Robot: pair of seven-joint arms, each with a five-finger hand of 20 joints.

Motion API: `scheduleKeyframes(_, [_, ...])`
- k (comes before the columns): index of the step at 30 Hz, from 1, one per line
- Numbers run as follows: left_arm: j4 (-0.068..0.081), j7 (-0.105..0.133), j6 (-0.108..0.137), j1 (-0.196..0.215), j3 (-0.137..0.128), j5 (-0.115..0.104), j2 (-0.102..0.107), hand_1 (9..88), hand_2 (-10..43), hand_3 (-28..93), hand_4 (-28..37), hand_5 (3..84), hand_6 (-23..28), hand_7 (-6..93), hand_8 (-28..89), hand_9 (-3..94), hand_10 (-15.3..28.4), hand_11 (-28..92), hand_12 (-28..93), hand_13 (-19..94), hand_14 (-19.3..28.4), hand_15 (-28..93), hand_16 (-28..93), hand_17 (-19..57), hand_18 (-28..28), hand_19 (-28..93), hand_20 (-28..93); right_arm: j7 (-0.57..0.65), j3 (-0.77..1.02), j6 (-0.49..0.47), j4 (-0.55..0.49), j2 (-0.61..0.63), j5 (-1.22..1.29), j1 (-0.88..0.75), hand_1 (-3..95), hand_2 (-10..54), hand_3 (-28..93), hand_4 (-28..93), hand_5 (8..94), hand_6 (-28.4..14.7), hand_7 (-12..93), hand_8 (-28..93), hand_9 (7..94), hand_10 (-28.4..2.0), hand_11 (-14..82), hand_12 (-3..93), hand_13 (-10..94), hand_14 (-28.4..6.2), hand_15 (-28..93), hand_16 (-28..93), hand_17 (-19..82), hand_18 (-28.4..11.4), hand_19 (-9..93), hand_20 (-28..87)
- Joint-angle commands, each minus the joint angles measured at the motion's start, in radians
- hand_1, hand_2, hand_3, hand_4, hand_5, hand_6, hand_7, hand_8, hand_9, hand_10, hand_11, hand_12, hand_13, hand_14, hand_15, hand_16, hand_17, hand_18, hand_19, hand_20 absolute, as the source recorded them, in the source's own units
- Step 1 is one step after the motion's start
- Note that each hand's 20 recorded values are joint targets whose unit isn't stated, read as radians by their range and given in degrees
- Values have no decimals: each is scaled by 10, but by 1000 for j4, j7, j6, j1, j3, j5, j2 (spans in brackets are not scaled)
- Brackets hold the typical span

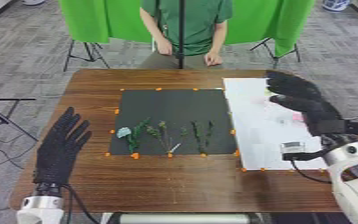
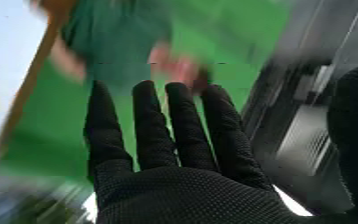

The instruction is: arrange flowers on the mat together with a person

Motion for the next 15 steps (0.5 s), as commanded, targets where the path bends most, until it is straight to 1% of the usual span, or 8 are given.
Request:
scheduleKeyframes(1, [5, -14, -11, 11, 14, 3, -15, 275, -52, 667, -283, 280, 30, 135, -88, 190, 89, 148, 140, 175, 122, 156, 59, -113, 213, 381, 81, 7, 22, 9, 10, -97, 231, -103, 175, -80, 808, -248, 343, -55, 102, -77, 344, -137, 71, 224, 291, -122, 90, 328, 83, -209, 392, 244])
scheduleKeyframes(4, [5, -16, -11, 11, 16, 3, -13, 275, -51, 666, -283, 281, 30, 137, -88, 191, 90, 149, 141, 175, 122, 159, 60, -113, 213, 381, 81, 4, 37, 5, 8, -118, 228, -120, 180, -82, 813, -248, 347, -55, 110, -80, 348, -139, 79, 224, 296, -120, 104, 334, 82, -210, 405, 251])
scheduleKeyframes(9, [11, -25, -15, 9, 18, 0, -17, 274, -51, 666, -283, 282, 30, 138, -89, 193, 91, 151, 141, 177, 123, 160, 59, -112, 212, 381, 82, -16, 49, 27, 0, -151, 232, -157, 184, -85, 823, -249, 348, -57, 116, -83, 348, -137, 86, 221, 295, -120, 119, 332, 78, -212, 419, 259])
scheduleKeyframes(12, [15, -23, -12, 5, 22, -6, -13, 275, -50, 664, -283, 282, 30, 139, -90, 195, 92, 150, 140, 179, 124, 161, 59, -112, 212, 381, 83, -18, 64, 4, -1, -164, 233, -167, 190, -84, 825, -251, 351, -58, 122, -85, 350, -140, 94, 220, 295, -121, 133, 326, 77, -213, 424, 262])
scheduleKeyframes(15, [18, -27, -16, 1, 21, -6, -9, 274, -51, 666, -283, 283, 30, 139, -90, 196, 93, 149, 139, 180, 125, 165, 59, -112, 212, 382, 85, -30, 95, -32, -2, -190, 232, -184, 191, -83, 825, -252, 352, -59, 125, -88, 349, -140, 97, 218, 295, -120, 143, 318, 77, -213, 427, 263])
